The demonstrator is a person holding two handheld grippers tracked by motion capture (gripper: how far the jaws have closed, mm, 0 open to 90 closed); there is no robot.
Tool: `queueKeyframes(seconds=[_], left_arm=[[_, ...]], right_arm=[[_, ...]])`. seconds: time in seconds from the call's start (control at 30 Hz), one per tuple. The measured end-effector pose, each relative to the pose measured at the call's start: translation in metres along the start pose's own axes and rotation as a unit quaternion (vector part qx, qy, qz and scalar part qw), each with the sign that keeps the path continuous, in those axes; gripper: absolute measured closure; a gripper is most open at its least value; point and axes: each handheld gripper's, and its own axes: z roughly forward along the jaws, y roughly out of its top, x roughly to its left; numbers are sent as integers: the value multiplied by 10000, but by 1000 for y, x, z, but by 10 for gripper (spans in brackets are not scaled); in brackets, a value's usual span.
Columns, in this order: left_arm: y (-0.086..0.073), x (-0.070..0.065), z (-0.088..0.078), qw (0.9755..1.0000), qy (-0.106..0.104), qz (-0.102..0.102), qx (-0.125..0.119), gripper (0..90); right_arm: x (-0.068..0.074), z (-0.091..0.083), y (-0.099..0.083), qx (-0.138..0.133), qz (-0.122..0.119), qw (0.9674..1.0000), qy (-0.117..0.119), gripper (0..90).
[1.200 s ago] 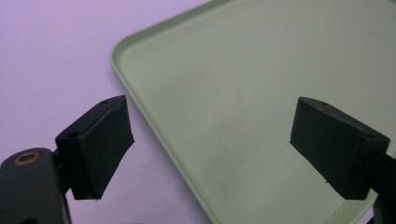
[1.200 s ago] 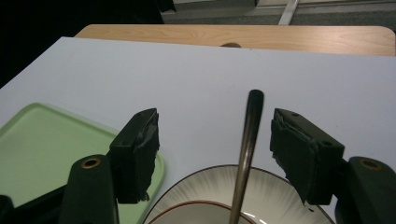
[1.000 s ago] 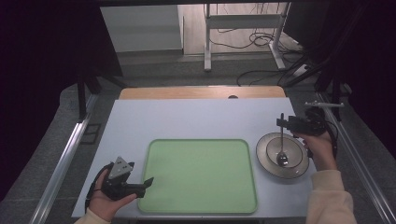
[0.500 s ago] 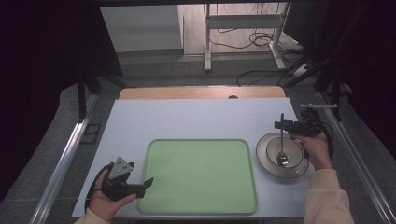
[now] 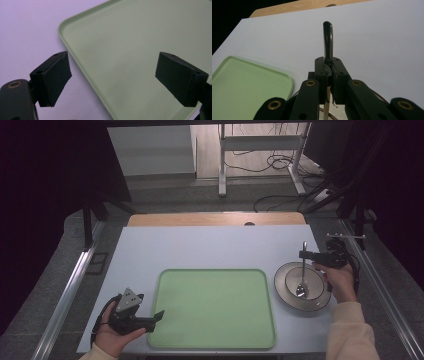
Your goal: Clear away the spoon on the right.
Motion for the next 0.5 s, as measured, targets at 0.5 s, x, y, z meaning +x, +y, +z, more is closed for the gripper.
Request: queueKeyframes(seconds=[0.5], left_arm=[[0, 0, 0, 10000, -7, 10, -5, 126]], right_arm=[[12, -18, 4, -116, -311, 9992, 209, 884]])
